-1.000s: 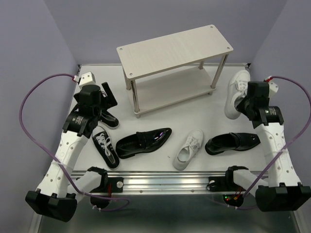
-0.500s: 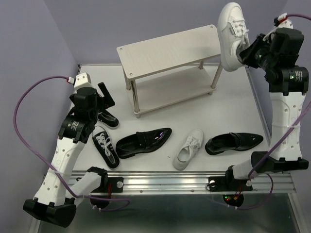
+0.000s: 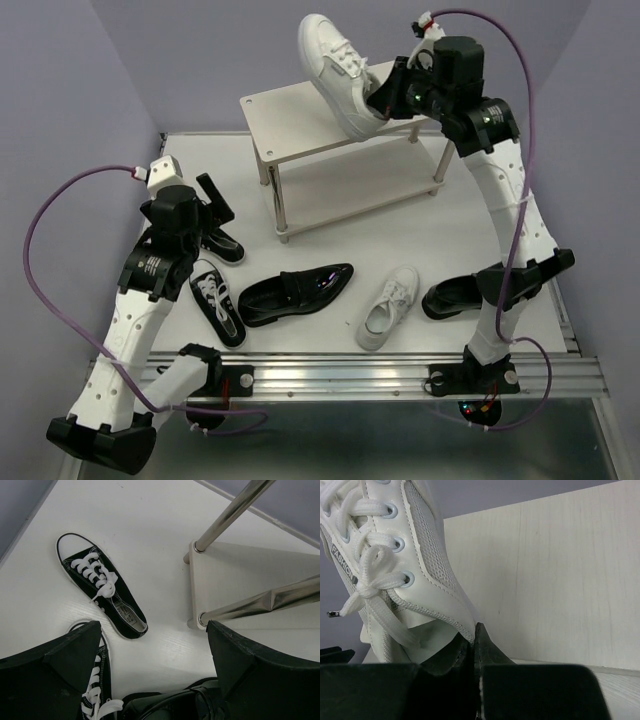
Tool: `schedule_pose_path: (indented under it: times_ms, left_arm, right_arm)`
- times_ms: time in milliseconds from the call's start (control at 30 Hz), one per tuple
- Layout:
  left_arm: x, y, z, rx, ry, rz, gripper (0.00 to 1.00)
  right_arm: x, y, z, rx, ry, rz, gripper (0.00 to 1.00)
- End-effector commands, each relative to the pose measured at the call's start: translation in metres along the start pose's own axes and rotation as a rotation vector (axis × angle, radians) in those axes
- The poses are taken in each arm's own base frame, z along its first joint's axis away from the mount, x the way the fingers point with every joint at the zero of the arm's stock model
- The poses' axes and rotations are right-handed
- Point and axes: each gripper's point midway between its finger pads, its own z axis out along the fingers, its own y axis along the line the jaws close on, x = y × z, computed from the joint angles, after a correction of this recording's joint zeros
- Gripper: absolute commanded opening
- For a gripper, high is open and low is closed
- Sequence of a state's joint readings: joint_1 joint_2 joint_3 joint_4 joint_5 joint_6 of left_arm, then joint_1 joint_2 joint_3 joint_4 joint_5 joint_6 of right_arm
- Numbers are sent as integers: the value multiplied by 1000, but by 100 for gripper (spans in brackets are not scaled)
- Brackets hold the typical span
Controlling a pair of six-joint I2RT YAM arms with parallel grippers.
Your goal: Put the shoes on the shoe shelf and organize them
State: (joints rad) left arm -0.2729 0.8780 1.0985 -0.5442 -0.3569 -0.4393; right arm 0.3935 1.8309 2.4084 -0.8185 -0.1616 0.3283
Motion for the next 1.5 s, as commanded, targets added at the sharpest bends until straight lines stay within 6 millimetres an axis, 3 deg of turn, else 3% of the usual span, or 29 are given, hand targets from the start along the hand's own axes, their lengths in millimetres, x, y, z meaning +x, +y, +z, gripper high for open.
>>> schedule_pose_path:
  times_ms: [0,67,167,367,833,1167,1467]
  left_arm:
    - [3,8,-2,-26,-13,-28,99]
    - [3,8,-1,-28,-9,-29,99]
    - [2,8,-1,-32,-9,-29,99]
    - [4,9,-1,-39,-2,-30,99]
    - [8,8,-3,-27,10,-44,99]
    - [13,11,-6,-22,14,-48,99]
    - [15,14,-7,-27,16,-43,99]
  right_arm:
    - [-69,16,-15,51,-290,3,1]
    - [-59,24,-5,70,-282,-5,1]
    - [-53,20,4,132,-285,-15,1]
    - [-49,16,6,205,-301,-10,1]
    - [-74,-22,-35,453,-373,-104,1]
    - [-78,-37,-45,466,-342,-174,1]
    - [-78,-69,-49,520,-311,-182,1]
